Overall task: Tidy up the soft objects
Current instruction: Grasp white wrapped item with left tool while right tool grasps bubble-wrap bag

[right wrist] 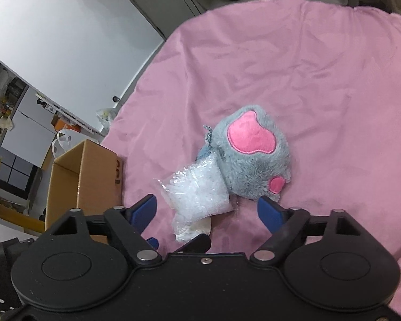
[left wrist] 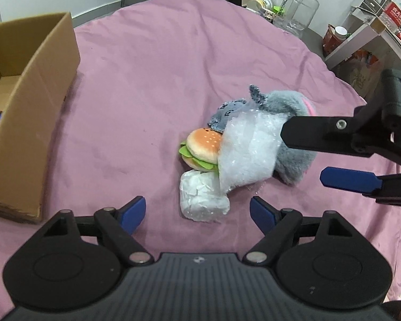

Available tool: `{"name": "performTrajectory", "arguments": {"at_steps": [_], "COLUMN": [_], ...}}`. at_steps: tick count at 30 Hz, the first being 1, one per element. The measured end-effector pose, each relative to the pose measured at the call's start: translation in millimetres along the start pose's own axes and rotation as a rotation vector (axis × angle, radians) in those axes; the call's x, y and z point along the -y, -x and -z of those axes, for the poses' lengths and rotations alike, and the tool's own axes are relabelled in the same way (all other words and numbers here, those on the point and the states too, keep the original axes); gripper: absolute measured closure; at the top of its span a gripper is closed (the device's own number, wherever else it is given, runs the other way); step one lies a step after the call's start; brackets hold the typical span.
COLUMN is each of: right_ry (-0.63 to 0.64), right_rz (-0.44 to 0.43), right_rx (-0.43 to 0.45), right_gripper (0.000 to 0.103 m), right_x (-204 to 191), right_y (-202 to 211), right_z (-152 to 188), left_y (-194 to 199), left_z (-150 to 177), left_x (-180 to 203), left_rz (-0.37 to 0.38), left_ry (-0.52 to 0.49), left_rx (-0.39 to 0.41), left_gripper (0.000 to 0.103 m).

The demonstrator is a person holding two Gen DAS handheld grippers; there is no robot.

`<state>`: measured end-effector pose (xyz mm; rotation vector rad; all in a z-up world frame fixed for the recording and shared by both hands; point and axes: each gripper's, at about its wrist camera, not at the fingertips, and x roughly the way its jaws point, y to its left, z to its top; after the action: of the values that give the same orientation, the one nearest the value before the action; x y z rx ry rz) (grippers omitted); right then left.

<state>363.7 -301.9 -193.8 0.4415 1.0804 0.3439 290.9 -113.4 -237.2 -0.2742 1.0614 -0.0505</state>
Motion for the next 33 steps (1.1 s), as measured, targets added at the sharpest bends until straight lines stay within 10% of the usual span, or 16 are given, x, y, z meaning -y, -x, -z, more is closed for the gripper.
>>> {"name": "performTrajectory", "arguments": {"at_steps": [8,12,21,33], "right_ry": [0.050,0.074,0.123,0.181], "right_rz": [-0.012,0.008,0.063,0.147], "right_rx": [-0.036,-0.041,-0.067,-0.110], "right_gripper": [0.023,0.023,0.024,0.065], "right_x": [-10,-16,-30,-42], "right_y": [-17,-25,-46,-54], "right_z": [1,-1,-2,8], "left_y": [-16,-17,-11,15], "left_z": [-2,-3,-1,6], "left_x": [-6,-13,-22,-38], "left_rz": [0.049,0.081,0.134,0.144], "left_ry": [0.004,0.015,0.080,0.115], "left_rx": [0.006,0.018,-0.010,0.001], "left_gripper": [0.034,0.063,0.063,0.063]}}
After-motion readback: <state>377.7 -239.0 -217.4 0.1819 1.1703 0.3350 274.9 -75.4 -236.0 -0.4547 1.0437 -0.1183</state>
